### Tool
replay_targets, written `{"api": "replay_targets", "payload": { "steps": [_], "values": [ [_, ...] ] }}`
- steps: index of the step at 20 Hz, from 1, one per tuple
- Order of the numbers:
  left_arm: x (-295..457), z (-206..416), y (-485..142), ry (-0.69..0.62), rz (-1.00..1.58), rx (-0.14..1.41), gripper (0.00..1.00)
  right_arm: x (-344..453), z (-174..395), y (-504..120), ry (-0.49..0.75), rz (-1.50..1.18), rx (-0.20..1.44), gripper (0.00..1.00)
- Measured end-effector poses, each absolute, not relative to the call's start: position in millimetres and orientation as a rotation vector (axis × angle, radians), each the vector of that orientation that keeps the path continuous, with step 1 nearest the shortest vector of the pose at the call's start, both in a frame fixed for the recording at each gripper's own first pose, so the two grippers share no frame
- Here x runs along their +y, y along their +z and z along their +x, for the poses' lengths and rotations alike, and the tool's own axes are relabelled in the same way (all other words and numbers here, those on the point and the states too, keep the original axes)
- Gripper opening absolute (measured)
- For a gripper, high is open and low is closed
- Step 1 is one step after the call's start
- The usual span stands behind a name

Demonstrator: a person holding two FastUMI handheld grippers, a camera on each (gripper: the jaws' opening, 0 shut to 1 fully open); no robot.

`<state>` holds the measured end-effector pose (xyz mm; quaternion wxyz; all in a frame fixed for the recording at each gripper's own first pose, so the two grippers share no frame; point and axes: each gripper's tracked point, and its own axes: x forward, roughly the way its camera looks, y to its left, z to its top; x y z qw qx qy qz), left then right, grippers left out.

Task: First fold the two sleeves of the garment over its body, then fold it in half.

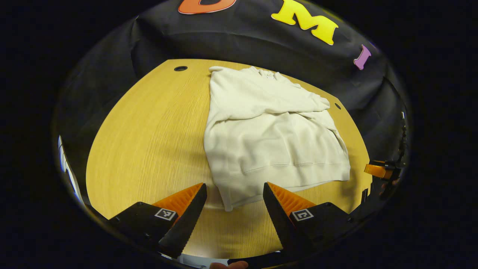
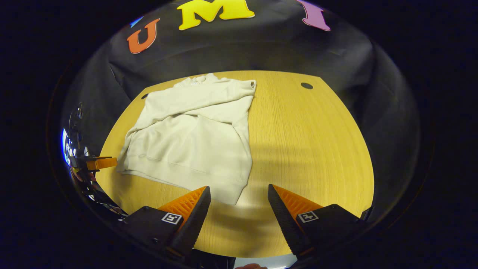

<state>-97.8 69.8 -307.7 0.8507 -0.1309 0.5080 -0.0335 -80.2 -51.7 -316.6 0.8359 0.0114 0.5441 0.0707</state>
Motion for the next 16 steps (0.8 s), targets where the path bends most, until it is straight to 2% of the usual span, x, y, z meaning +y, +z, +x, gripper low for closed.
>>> {"api": "replay_targets", "payload": {
  "steps": [6,7,9,10,13,14,15,16],
  "values": [
    [66,-94,-325,-0.039,-0.318,1.145,0.97,-28,-85,-371,0.124,0.059,1.302,0.96],
    [64,-96,-328,-0.041,-0.324,1.162,1.0,-27,-83,-378,0.116,0.047,1.311,0.94],
    [64,-98,-331,-0.021,-0.334,1.196,0.89,-22,-77,-379,0.107,0.044,1.309,0.96],
    [62,-99,-335,-0.013,-0.342,1.215,0.87,-19,-73,-380,0.107,0.04,1.309,0.96],
    [66,-100,-337,0.02,-0.32,1.246,0.71,-26,-69,-385,0.059,-0.007,1.313,0.93],
    [68,-101,-338,0.032,-0.31,1.251,0.67,-26,-68,-385,0.055,-0.005,1.31,0.79],
    [71,-101,-339,0.047,-0.304,1.259,0.59,-26,-69,-385,0.059,0.001,1.304,0.79],
    [73,-101,-341,0.06,-0.302,1.264,0.55,-26,-68,-385,0.061,0.011,1.303,0.71]
  ]
}}
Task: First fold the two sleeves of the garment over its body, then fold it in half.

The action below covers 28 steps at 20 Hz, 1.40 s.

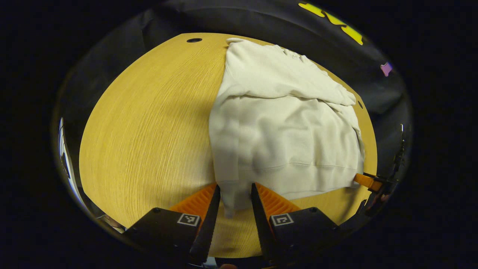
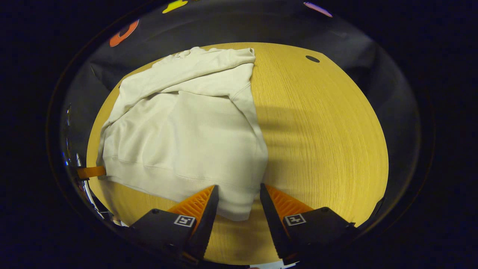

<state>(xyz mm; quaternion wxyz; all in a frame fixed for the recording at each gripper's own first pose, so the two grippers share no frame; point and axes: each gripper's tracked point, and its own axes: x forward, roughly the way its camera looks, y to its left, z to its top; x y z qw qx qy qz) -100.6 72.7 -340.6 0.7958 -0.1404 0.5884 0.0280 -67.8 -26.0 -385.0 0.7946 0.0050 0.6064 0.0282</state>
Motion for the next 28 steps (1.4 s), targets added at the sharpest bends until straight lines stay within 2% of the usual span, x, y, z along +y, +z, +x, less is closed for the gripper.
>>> {"api": "replay_targets", "payload": {
  "steps": [1,2,3,4,6,7,11,18,25,26,28],
  "values": [
    [73,-100,-340,0.066,-0.315,1.262,0.44,-26,-68,-385,0.062,0.02,1.302,0.64],
    [70,-99,-339,0.068,-0.343,1.264,0.36,-27,-68,-386,0.067,0.011,1.298,0.64],
    [68,-98,-338,0.073,-0.359,1.254,0.22,-25,-69,-384,0.071,0.042,1.297,0.65],
    [66,-98,-338,0.074,-0.372,1.249,0.18,-24,-68,-384,0.066,0.06,1.281,0.29],
    [62,-98,-338,0.063,-0.415,1.24,0.11,-21,-66,-386,0.093,0.077,1.274,0.28],
    [60,-97,-336,0.061,-0.432,1.23,0.08,-20,-66,-387,0.087,0.092,1.273,0.07],
    [62,-95,-327,0.04,-0.419,1.19,0.04,-20,-66,-383,0.087,0.19,1.282,0.06],
    [66,-62,-260,-0.068,-0.24,1.021,0.04,-15,-50,-336,0.144,0.347,1.19,0.06],
    [75,12,-155,-0.101,-0.268,0.827,0.03,-10,1,-267,0.181,0.371,1.051,0.06],
    [80,-2,-174,-0.109,-0.264,0.803,0.03,-7,12,-256,0.191,0.371,1.028,0.06],
    [75,34,-140,-0.121,-0.256,0.762,0.03,2,36,-234,0.214,0.374,0.991,0.06]
  ]
}}
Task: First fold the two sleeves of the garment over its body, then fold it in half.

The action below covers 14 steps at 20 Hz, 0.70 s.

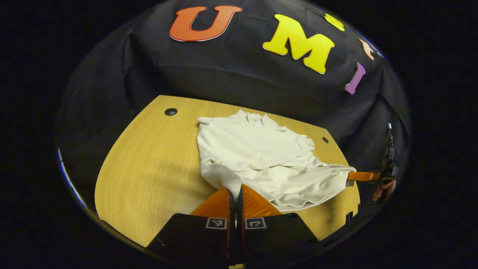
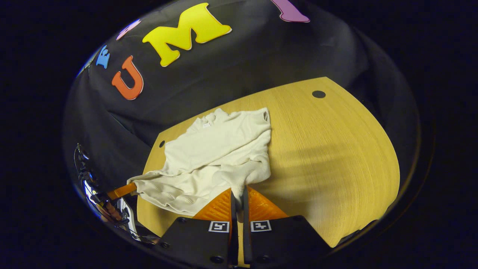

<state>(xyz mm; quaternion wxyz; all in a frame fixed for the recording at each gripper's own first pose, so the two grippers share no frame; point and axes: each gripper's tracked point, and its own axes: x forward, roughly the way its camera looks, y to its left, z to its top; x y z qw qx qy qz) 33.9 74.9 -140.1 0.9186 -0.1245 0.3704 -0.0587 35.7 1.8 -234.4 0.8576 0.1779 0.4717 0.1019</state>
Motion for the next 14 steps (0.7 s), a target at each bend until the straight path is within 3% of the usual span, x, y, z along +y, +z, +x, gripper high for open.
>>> {"api": "replay_targets", "payload": {
  "steps": [7,14],
  "values": [
    [83,114,-69,-0.147,-0.244,0.645,0.03,21,115,-177,0.274,0.324,0.877,0.06],
    [95,192,-63,-0.097,-0.343,0.661,0.03,26,196,-179,0.223,0.413,0.885,0.06]
  ]
}}
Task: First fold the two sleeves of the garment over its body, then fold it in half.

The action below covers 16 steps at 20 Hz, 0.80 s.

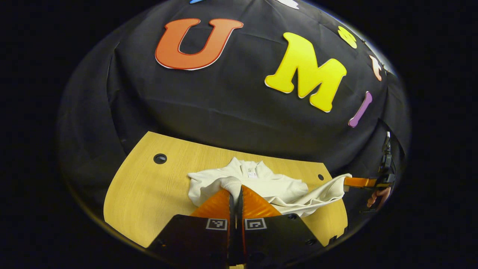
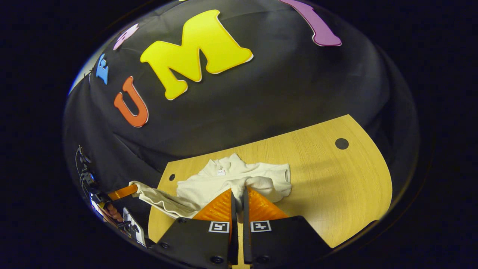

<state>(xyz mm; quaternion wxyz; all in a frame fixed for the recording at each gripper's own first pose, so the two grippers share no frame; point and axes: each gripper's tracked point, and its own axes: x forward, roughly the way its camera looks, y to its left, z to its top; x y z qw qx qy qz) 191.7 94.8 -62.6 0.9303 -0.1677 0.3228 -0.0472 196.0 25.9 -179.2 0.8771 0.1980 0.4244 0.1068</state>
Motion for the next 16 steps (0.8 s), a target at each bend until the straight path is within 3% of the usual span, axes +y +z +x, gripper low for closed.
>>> {"api": "replay_targets", "payload": {
  "steps": [16],
  "values": [
    [114,325,-150,-0.008,-0.383,0.611,0.03,46,316,-287,0.135,0.414,0.885,0.06]
  ]
}}
